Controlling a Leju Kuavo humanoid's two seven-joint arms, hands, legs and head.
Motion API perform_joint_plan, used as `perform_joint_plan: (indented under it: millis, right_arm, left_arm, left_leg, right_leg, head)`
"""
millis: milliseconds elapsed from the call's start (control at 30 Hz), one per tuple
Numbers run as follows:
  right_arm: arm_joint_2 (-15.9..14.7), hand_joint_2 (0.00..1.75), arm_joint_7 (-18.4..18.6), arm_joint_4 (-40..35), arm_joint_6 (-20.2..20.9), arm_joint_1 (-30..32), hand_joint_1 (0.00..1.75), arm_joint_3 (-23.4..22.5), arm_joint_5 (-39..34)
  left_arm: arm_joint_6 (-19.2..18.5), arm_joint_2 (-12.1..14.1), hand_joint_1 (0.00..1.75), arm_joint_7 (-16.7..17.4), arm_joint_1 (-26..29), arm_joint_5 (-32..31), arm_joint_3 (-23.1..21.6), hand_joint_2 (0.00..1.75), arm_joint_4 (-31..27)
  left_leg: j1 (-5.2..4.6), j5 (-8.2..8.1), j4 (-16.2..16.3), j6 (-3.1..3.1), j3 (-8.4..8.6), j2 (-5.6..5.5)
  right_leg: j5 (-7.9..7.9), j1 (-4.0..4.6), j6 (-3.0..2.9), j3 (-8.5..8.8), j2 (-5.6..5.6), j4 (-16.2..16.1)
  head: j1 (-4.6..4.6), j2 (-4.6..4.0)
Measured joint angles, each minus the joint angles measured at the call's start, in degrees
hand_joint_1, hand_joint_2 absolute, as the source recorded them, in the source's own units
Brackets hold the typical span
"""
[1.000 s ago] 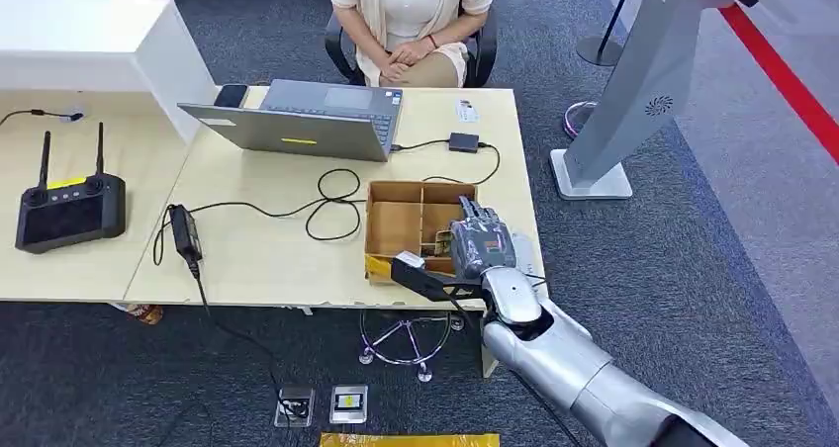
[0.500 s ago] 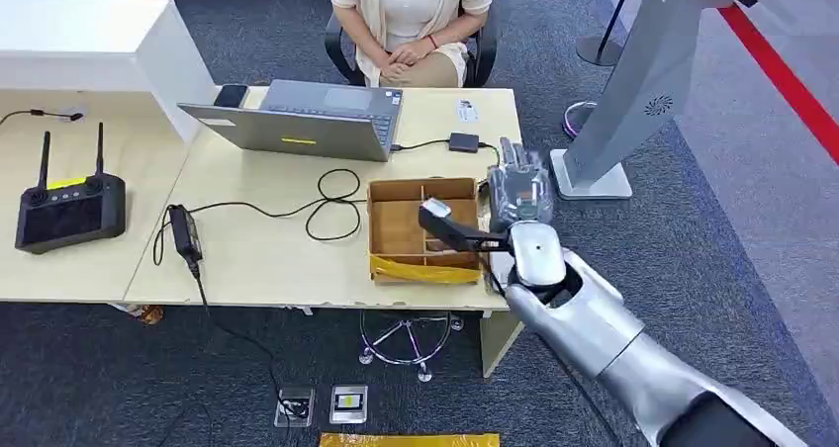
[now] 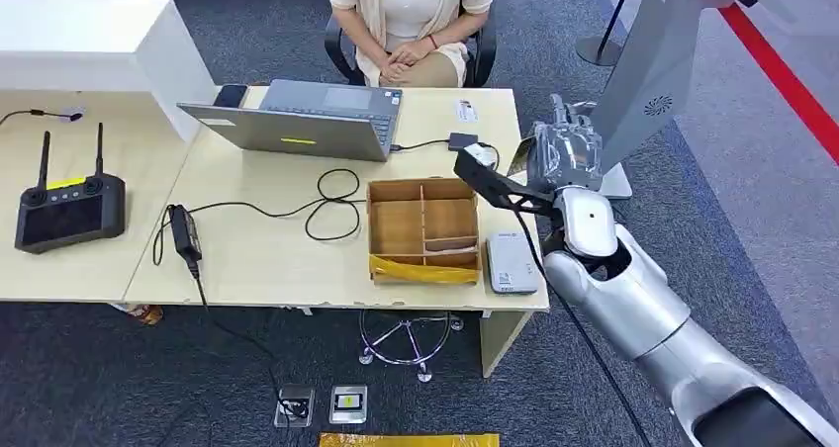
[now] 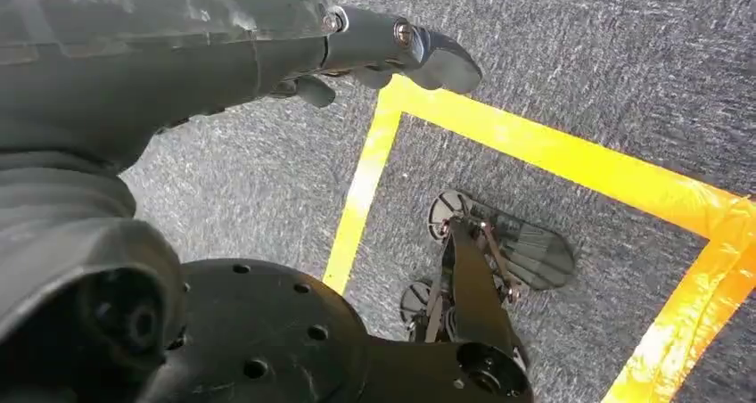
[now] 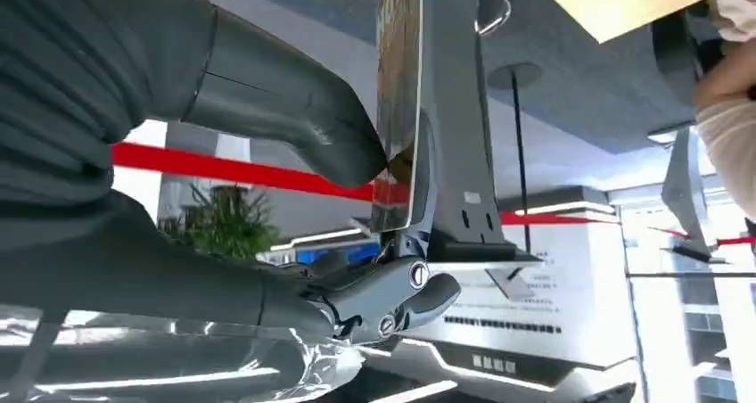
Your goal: Pass the card to the sensor for recognition and then transmit it.
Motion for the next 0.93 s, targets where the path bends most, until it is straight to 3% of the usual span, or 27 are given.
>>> perform_joint_plan:
  millis: [367,600,933]
  right_arm:
    - [-0.46,1.75,-0.04,0.94,-3.43,-0.92,1.75,-0.83,-5.22]
    - [0.35,1.75,-0.04,3.23,-1.05,-1.28,1.75,-0.79,-3.82]
    - [2.12,1.75,-0.17,6.95,-5.55,-2.70,1.75,0.61,-5.83]
  left_arm:
    - [0.26,-0.09,0.00,-0.31,-0.01,0.26,0.17,0.00,-0.02]
    - [2.23,-0.11,0.00,0.31,-0.05,-0.22,0.24,0.00,0.00]
    - [2.32,-0.55,0.00,0.77,-0.05,0.20,0.28,0.00,-0.02]
  left_leg:
    - [0.00,0.00,0.00,0.00,-0.03,-0.01]
    - [0.02,0.00,-0.01,0.00,-0.05,-0.01]
    - [0.02,0.00,-0.01,0.00,-0.06,-0.02]
  right_leg:
    - [0.00,0.00,0.00,0.00,-0.02,0.00]
    - [0.00,0.02,0.00,0.01,-0.02,0.01]
    - [0.00,0.02,0.00,0.00,-0.02,0.00]
  head:
    - [0.00,0.00]
    - [0.00,0.00]
    - [0.00,0.00]
